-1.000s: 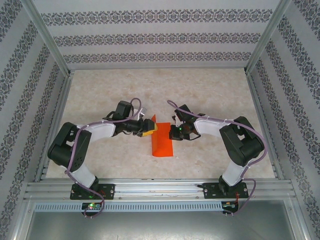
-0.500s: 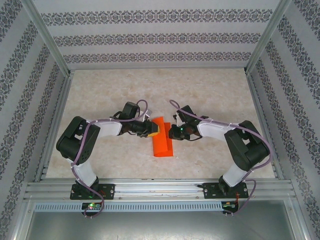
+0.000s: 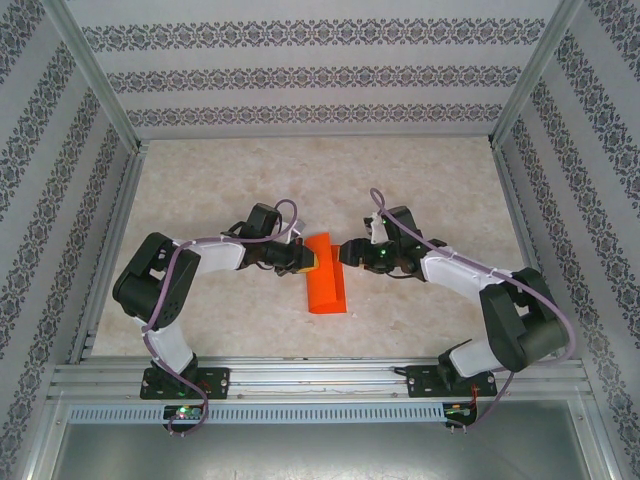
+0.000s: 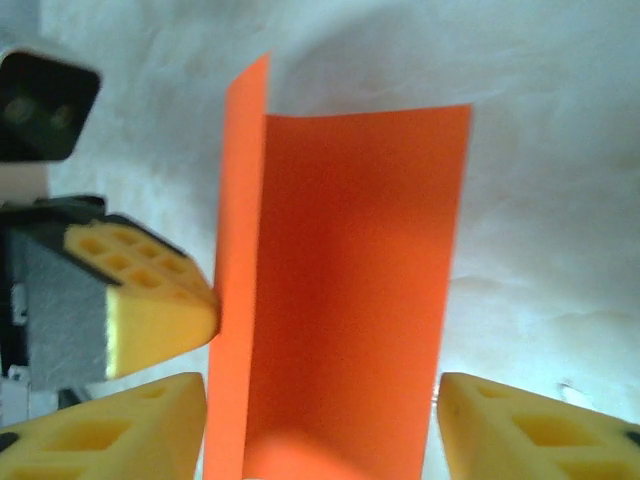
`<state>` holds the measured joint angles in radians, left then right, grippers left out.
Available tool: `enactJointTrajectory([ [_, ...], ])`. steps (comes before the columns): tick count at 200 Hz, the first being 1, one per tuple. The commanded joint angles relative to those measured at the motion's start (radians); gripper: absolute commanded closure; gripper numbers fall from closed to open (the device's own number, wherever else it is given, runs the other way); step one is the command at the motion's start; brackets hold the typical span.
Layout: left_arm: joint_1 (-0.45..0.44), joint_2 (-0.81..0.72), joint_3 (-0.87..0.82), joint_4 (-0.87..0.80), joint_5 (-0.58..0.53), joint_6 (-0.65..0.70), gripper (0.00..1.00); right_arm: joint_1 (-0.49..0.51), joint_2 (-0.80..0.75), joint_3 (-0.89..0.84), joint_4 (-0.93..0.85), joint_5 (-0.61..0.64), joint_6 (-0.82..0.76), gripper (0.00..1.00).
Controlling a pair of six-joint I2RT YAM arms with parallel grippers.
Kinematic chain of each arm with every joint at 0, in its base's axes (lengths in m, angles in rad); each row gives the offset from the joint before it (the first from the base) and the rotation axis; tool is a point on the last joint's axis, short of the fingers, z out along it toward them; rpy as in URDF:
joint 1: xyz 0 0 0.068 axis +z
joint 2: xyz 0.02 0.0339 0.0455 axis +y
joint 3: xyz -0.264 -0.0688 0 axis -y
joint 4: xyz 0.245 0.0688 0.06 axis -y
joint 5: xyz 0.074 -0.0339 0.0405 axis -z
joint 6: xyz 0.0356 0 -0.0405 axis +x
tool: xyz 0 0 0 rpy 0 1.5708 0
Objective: Fold a paper plane with a square sheet of paper (fold left side to right side)
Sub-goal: First fold in half a square sheet of paper at the center of the table.
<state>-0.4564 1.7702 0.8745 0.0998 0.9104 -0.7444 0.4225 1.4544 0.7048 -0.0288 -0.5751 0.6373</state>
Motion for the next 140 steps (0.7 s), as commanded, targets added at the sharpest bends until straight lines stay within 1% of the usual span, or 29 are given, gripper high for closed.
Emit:
enactJointTrajectory([
  [1,-0.013,0.011,0.027,-0.031,-0.002,0.024,0.95,0.006,0.025,-0.019,0.14,-0.142,0.055,0.34],
  [22,-0.016,0.014,0.026,-0.028,-0.001,0.022,0.96,0.023,0.077,0.002,0.152,-0.152,0.067,0.35],
  [35,-0.016,0.014,0.028,-0.026,0.0,0.022,0.96,0.034,0.107,0.015,0.164,-0.156,0.074,0.38],
  [49,-0.018,0.016,0.027,-0.025,-0.001,0.021,0.96,0.05,0.137,0.029,0.183,-0.164,0.087,0.44],
  [70,-0.018,0.018,0.029,-0.021,-0.001,0.016,0.96,0.066,0.173,0.048,0.186,-0.167,0.094,0.55],
  [87,-0.018,0.017,0.03,-0.022,-0.004,0.015,0.95,0.075,0.189,0.054,0.188,-0.159,0.099,0.7],
  [98,-0.018,0.011,0.03,-0.02,-0.008,0.014,0.92,0.078,0.192,0.053,0.185,-0.152,0.098,0.8],
  [118,-0.018,-0.016,0.022,-0.021,-0.027,0.011,0.86,0.078,0.197,0.055,0.162,-0.129,0.089,0.94],
  [127,-0.018,-0.035,0.017,-0.026,-0.039,0.011,0.82,0.078,0.201,0.056,0.145,-0.115,0.084,0.98],
  [140,-0.018,-0.071,0.009,-0.039,-0.07,0.014,0.76,0.078,0.207,0.056,0.128,-0.094,0.077,0.98],
])
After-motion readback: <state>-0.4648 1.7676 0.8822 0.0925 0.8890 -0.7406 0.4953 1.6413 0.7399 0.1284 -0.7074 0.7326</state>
